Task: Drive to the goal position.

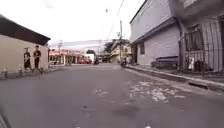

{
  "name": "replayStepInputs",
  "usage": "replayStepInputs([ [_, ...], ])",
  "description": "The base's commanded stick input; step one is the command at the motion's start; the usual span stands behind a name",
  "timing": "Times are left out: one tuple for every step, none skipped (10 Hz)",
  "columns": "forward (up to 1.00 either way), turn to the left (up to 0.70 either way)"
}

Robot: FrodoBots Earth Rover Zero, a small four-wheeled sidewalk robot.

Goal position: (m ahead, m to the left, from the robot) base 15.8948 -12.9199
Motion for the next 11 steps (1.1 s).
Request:
replayStepInputs([
  [1.0,0.0],
  [1.0,0.0],
  [1.0,0.0],
  [1.0,0.0],
  [1.0,0.0],
  [1.0,0.0],
  [1.0,0.0],
  [1.0,0.0],
  [1.0,0.0],
  [1.0,0.0],
  [1.0,0.0],
])
